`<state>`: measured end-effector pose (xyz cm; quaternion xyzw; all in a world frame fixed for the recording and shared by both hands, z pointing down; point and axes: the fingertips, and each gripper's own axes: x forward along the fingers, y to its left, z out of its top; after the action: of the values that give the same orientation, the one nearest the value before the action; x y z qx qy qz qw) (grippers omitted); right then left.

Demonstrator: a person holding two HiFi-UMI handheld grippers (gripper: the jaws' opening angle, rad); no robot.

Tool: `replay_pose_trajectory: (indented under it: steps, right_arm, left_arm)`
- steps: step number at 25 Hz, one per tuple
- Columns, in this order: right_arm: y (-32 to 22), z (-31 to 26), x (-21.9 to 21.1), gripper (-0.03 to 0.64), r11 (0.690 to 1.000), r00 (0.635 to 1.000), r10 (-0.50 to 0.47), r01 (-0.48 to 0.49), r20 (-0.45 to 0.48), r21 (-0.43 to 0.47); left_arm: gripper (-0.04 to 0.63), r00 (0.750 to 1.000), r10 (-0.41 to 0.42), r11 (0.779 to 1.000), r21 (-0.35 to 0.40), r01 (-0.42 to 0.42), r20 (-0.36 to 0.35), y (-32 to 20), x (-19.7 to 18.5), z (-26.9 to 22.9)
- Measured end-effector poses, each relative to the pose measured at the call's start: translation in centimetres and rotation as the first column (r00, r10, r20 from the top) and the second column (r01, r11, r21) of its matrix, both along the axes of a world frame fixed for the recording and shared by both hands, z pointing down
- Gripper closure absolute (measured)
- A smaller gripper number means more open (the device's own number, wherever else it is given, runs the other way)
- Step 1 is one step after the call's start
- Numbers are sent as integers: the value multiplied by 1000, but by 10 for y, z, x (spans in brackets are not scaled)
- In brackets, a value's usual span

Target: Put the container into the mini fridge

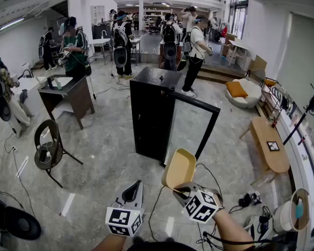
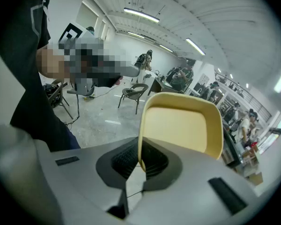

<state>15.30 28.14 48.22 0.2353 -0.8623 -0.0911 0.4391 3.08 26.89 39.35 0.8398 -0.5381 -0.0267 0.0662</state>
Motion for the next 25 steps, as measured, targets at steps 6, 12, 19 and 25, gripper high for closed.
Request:
replay_pose_trajectory:
  steps: [6, 12, 19, 25]
  right_arm:
    - [7, 2, -4, 598, 1000, 1000, -10, 10, -6, 1]
    - [9, 1, -6, 598, 1000, 1000, -9, 9, -1, 0]
    - [7, 0, -10, 598, 1000, 1000, 19, -19, 7, 5]
    - [9, -1, -23, 598, 1000, 1000, 13, -13, -3, 11]
  left_arm:
    - [589, 1000, -9, 1000, -8, 9, 5, 6, -6, 6]
    - [589, 1000, -7, 1000, -9, 8, 3, 7, -8, 7]
    - [588, 1000, 5, 1000, -15, -5, -4, 9, -10, 11]
    - [589, 1000, 4, 1000, -18, -5, -10, 9, -23, 11]
